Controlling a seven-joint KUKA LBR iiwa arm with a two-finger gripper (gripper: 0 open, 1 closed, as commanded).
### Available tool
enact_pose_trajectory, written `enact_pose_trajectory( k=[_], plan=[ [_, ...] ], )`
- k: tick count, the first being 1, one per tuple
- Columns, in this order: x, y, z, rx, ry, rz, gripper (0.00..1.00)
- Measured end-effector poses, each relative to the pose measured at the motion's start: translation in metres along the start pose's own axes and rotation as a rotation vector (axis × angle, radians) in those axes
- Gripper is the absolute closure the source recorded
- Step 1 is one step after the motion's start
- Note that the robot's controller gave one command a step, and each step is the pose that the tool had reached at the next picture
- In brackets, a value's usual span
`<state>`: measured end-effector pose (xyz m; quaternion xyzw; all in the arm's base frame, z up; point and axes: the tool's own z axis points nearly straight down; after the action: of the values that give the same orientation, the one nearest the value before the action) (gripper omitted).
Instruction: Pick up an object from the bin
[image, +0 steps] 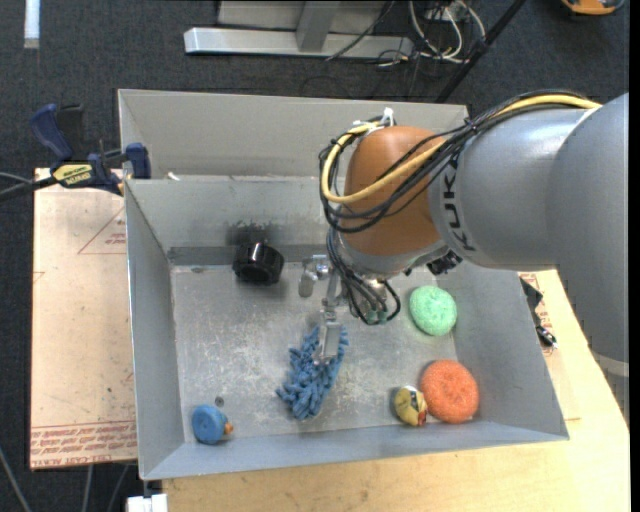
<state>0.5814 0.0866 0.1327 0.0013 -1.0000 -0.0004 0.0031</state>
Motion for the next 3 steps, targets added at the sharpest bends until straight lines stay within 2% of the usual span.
enact_pose_trajectory(
  k=[1,2,3],
  plan=[
    [-0.002,0.000,-0.005,-0.001,-0.007,0.002,0.00],
    [0.011,-0.002,0.024,-0.001,-0.010,-0.230,0.00],
    [0.022,-0.006,0.039,-0.001,-0.001,-0.411,0.00]
  ],
)
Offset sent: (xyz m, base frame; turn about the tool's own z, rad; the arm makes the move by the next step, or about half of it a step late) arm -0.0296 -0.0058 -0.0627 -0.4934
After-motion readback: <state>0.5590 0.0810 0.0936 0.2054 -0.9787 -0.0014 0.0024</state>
